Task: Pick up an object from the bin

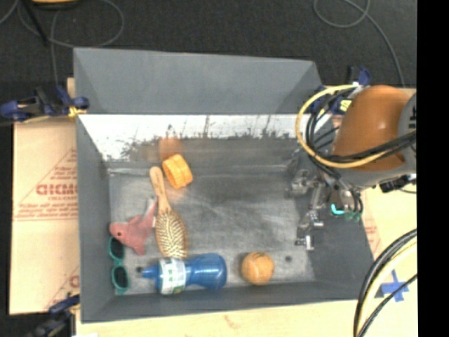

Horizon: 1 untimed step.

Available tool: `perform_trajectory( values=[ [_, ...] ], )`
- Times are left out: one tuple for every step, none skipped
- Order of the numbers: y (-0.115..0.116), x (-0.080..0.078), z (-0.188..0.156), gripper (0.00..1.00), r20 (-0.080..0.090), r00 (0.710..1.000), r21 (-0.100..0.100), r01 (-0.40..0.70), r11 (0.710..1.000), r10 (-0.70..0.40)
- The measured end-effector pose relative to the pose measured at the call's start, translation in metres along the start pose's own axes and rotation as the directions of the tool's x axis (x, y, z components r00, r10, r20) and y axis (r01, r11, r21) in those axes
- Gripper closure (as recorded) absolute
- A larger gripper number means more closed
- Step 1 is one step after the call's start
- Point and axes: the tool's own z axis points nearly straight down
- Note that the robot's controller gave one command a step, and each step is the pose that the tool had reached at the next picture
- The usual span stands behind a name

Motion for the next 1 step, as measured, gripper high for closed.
perform_trajectory(
  values=[
    [0.0002, -0.0019, -0.0044, 0.0, 0.008, 1.0, 0.001, 0.003, 1.0, -0.003]
  ],
)
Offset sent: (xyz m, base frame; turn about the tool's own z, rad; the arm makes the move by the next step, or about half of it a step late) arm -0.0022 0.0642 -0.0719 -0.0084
